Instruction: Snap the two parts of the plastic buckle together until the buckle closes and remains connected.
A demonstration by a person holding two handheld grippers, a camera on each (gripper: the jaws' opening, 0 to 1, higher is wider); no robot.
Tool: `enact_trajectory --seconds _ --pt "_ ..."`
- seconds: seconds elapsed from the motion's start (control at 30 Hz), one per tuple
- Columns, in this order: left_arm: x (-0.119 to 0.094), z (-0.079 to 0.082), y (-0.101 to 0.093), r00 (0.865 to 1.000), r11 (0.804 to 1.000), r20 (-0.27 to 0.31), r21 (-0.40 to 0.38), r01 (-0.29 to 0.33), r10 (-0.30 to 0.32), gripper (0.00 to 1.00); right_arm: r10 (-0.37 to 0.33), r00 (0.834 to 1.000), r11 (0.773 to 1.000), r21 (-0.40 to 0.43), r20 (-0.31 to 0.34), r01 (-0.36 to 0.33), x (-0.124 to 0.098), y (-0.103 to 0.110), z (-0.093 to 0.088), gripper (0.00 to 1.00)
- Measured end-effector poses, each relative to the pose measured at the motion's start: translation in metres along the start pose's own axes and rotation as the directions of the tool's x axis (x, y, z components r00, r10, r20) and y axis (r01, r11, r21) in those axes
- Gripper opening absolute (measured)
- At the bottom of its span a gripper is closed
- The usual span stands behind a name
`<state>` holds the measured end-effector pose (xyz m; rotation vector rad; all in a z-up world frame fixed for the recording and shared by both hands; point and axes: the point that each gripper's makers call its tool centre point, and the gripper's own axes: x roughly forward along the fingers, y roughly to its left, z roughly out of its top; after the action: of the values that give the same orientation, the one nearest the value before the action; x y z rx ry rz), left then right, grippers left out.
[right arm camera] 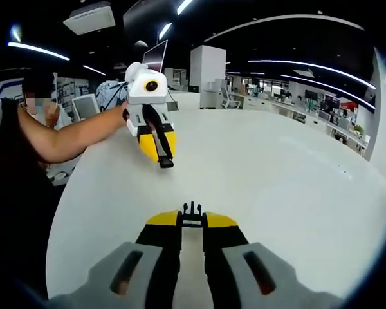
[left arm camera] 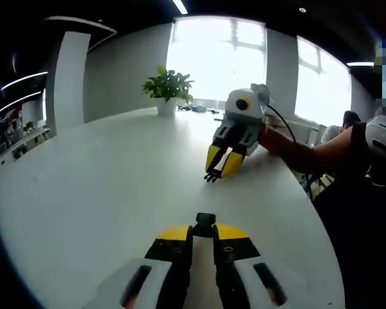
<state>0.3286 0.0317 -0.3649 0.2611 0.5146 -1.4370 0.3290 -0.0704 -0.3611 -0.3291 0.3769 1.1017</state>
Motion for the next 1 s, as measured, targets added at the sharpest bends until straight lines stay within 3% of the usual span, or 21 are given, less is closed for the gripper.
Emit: enact_trajectory --seconds 0.37,0.47,0.67,1.0 --pt "0.001 -0.001 0.000 1.000 1.000 -0.007 0.004 0.022 -0.022 0.11 0.030 1.000 0.999 -0.023 0.000 -0.030 0.001 0.006 0.000 0.11" --pt "0.000 -0.001 0.001 1.000 1.000 -0.008 0.003 0.023 -0.023 0.11 0.071 0.997 0.997 -0.036 0.023 -0.070 -0.001 0.016 0.005 0.11" --pt "0.002 -0.003 -0.001 0.999 0.999 -0.018 0.003 0.042 -0.042 0.11 0.108 0.994 0.993 -0.039 0.006 -0.108 0.002 0.025 0.001 0.11" --pt "0.006 -0.002 -0.007 0.999 0.998 -0.008 0.043 0.051 -0.050 0.11 0.096 0.995 0.993 -0.062 -0.005 -0.096 0.003 0.021 -0.002 0.11"
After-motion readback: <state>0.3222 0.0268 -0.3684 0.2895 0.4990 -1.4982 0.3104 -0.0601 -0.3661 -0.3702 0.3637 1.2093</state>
